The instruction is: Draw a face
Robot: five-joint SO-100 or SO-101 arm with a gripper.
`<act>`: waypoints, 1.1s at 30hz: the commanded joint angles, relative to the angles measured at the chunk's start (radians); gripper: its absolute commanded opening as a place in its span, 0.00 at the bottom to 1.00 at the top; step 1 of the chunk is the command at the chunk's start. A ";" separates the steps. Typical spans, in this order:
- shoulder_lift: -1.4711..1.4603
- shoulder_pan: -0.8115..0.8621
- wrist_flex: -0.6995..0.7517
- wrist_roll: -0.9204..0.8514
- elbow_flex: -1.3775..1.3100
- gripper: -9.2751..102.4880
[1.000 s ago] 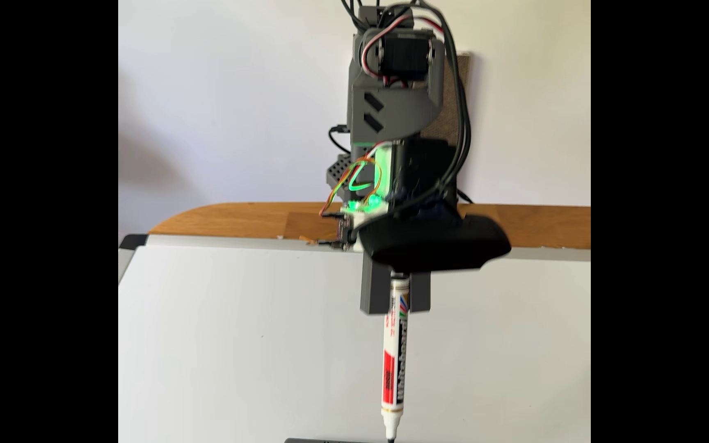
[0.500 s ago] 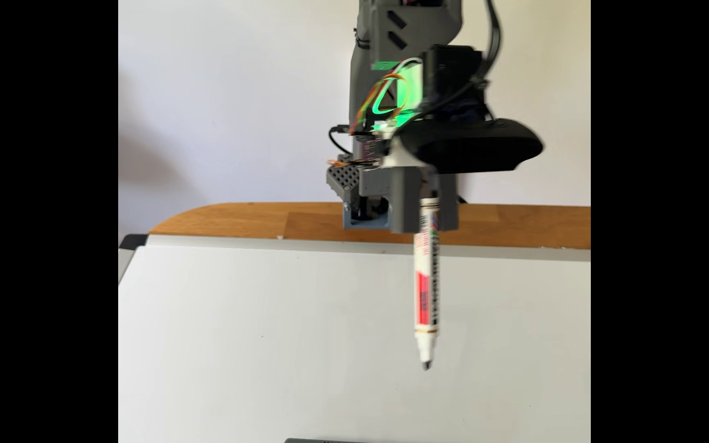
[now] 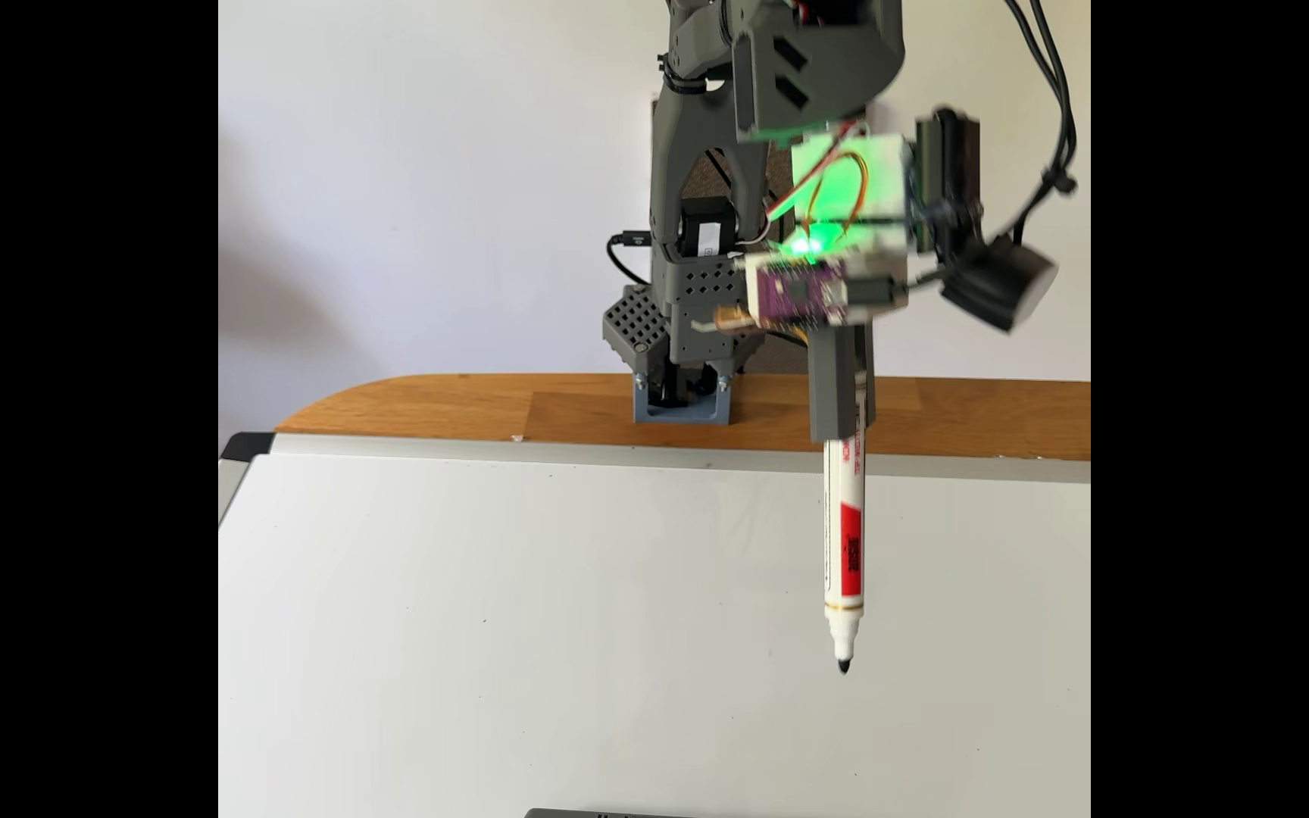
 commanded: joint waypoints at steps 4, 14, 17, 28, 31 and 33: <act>-0.005 -0.006 0.012 -0.075 -0.006 0.08; -0.029 -0.026 -0.006 -0.156 0.064 0.08; -0.071 -0.026 -0.057 -0.155 0.078 0.08; -0.172 -0.017 -0.144 -0.150 0.069 0.08; -0.190 -0.017 -0.146 -0.147 0.069 0.08; -0.204 -0.017 -0.158 -0.146 0.069 0.08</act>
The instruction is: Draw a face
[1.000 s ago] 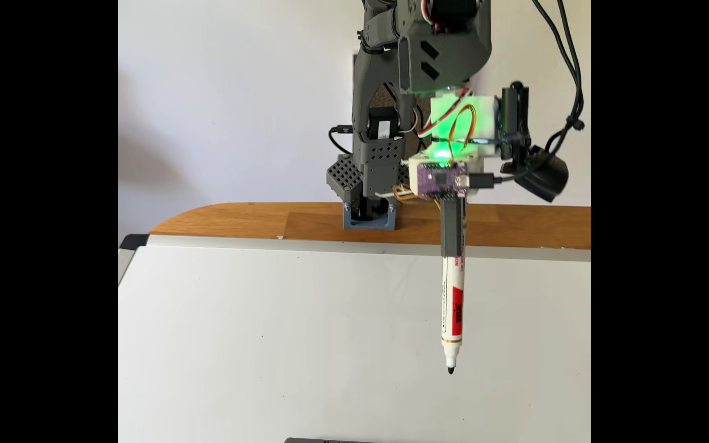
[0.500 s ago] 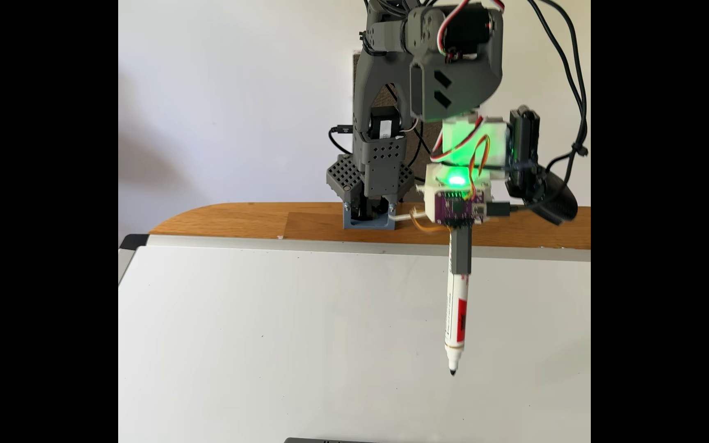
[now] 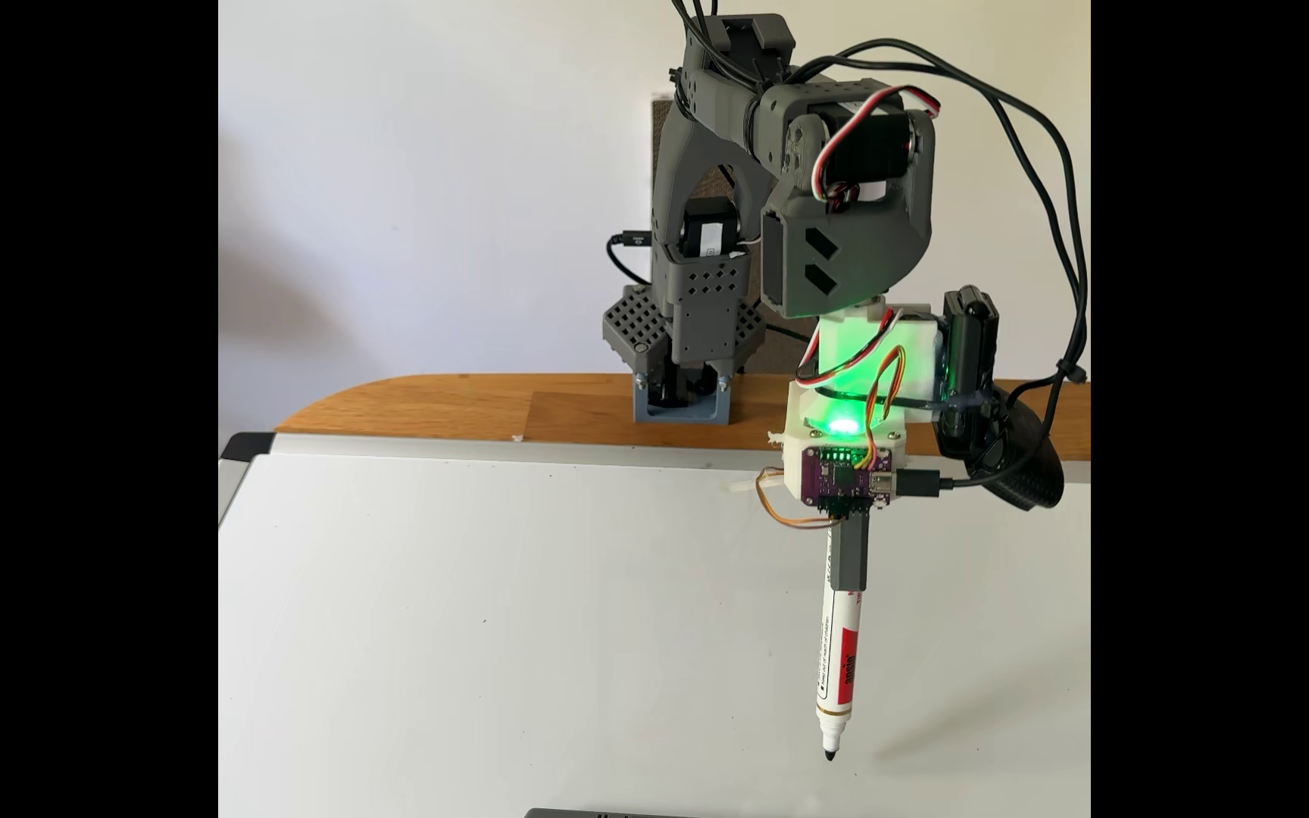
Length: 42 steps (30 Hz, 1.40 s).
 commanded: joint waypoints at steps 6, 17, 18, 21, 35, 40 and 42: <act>-0.018 0.008 -0.043 0.002 -0.017 0.08; -0.025 0.006 -0.023 0.003 -0.005 0.08; -0.025 0.003 -0.006 0.002 -0.005 0.08; -0.018 -0.005 0.054 0.002 -0.005 0.08; 0.081 -0.026 0.176 -0.005 -0.005 0.08; 0.107 -0.044 0.163 0.006 -0.012 0.08; 0.127 -0.035 0.138 0.006 -0.020 0.08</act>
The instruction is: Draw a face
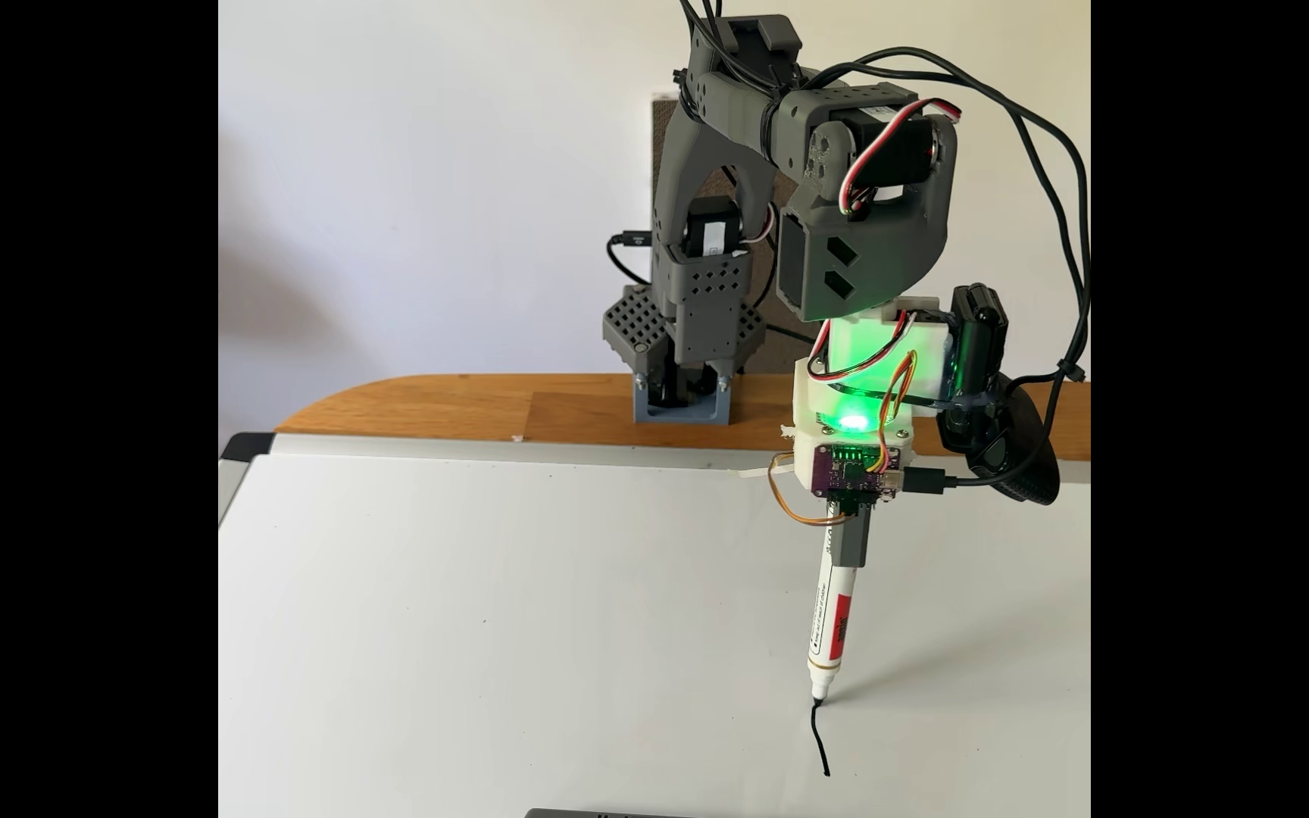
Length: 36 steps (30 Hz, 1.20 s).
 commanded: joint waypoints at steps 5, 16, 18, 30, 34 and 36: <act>0.193 0.063 -0.046 -0.009 -0.055 0.08; 0.187 0.225 -0.058 -0.110 -0.051 0.08; 0.144 0.247 -0.071 -0.138 -0.052 0.08; 0.051 0.285 -0.158 -0.146 -0.052 0.08; 0.023 0.285 -0.146 -0.146 -0.052 0.08; 0.018 0.288 -0.144 -0.141 -0.052 0.08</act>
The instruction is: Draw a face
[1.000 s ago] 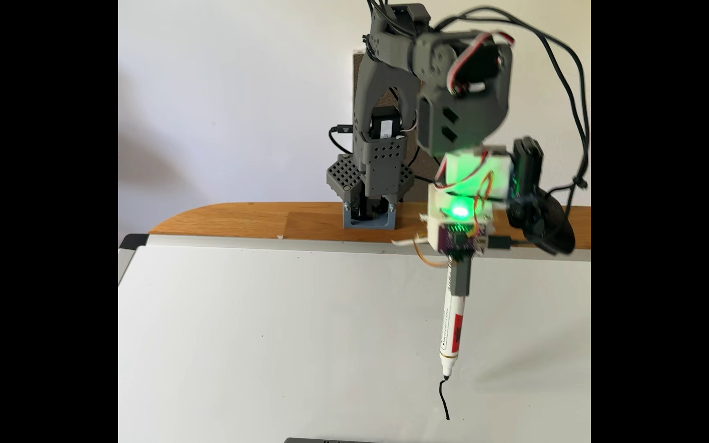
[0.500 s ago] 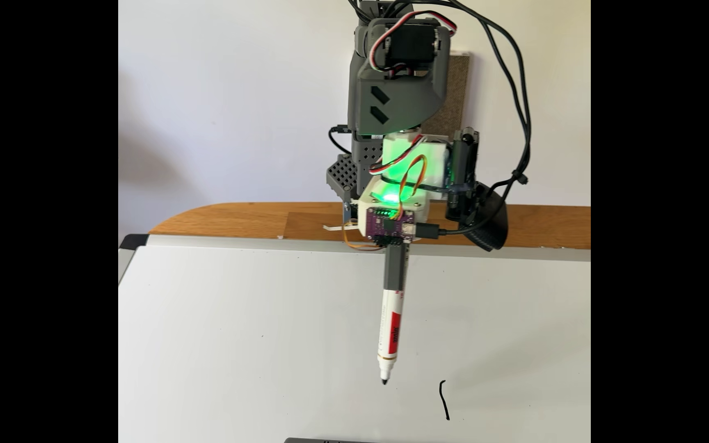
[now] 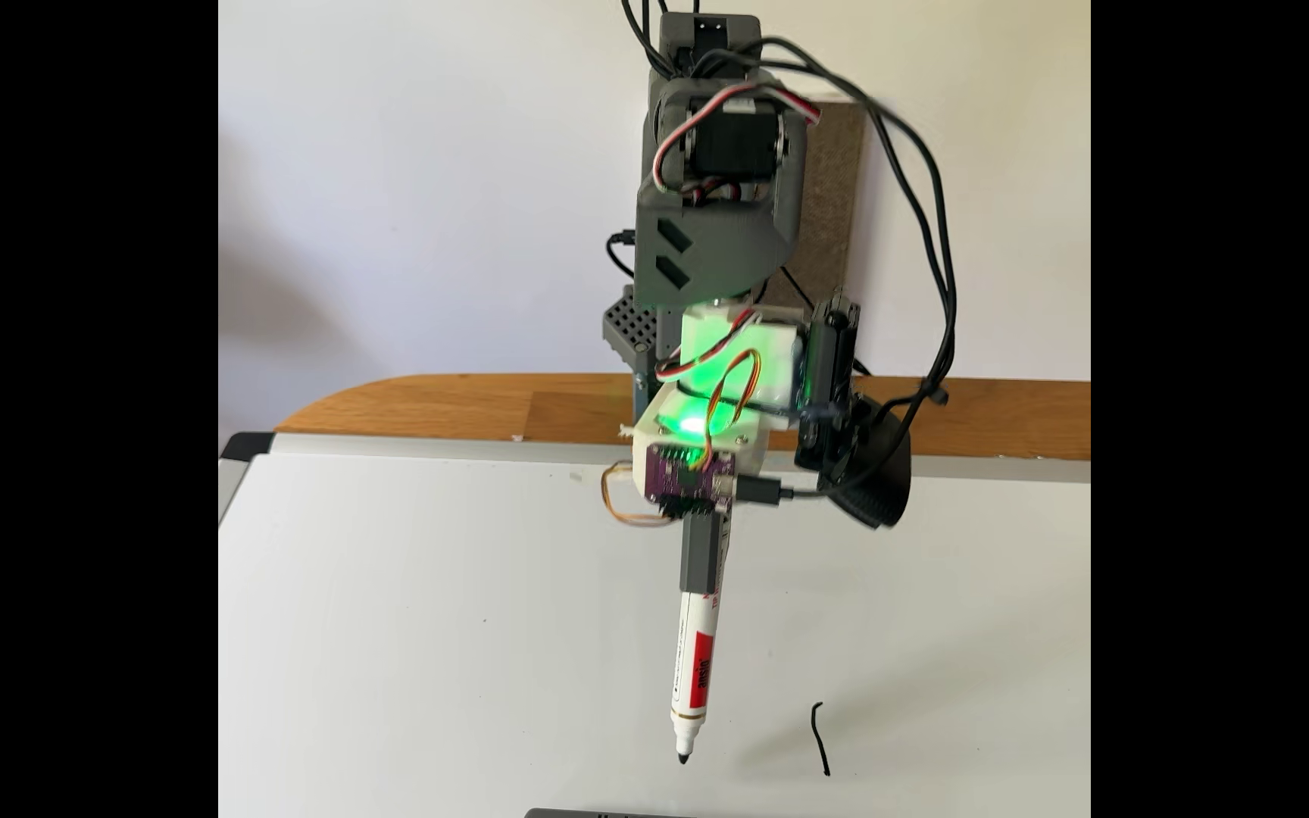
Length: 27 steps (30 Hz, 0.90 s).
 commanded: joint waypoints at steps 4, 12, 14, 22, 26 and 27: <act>0.020 0.037 -0.003 -0.002 -0.051 0.08; 0.017 0.055 0.026 -0.003 -0.049 0.08; 0.017 0.058 0.025 -0.003 -0.040 0.08; 0.018 0.060 0.012 -0.003 0.005 0.08; 0.017 0.058 0.011 -0.003 0.005 0.08; 0.017 0.058 0.011 -0.003 0.005 0.08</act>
